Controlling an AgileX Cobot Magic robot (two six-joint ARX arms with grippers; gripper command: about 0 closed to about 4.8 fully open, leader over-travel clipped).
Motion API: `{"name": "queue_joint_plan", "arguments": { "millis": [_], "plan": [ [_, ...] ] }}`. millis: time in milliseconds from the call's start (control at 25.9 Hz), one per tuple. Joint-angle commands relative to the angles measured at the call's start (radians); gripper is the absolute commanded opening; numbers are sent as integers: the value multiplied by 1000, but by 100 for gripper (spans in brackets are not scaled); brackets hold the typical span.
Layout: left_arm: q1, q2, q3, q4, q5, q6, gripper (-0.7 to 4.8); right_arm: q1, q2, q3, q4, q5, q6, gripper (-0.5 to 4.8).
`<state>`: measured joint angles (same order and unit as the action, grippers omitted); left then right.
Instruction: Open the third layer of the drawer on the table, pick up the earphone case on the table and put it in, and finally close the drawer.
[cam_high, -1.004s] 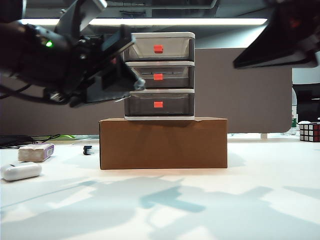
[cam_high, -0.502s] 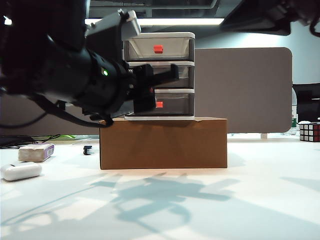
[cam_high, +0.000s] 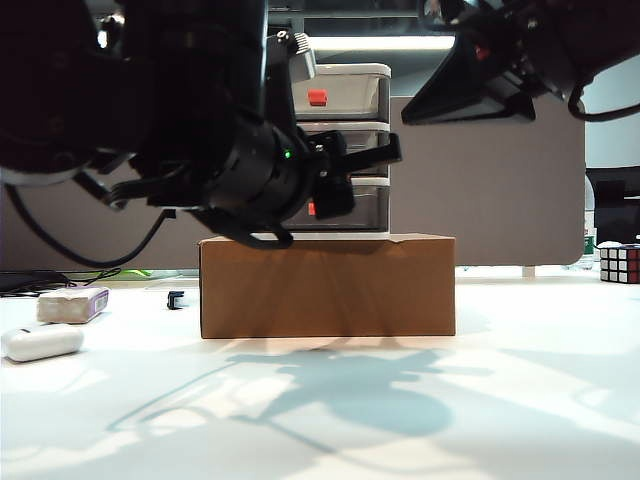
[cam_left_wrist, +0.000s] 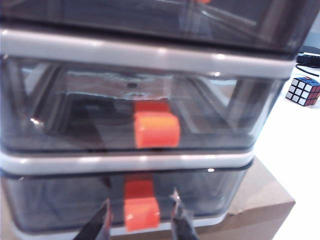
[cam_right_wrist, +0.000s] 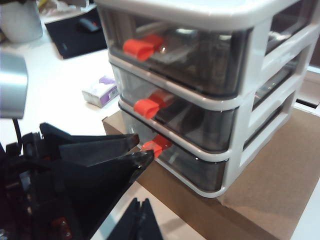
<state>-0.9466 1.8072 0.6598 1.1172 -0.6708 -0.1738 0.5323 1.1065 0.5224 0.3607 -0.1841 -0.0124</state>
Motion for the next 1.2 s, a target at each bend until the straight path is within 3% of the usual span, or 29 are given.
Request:
{"name": "queue_joint_plan", "arguments": {
  "millis": [39,1197],
  "plan": [
    [0,2,27,-32,-8,7,148,0,8,8,30,-5,-15,-6],
    [16,64,88,-24,-48,36,148,0,13,8,48,-5,-23,-6]
  ]
}}
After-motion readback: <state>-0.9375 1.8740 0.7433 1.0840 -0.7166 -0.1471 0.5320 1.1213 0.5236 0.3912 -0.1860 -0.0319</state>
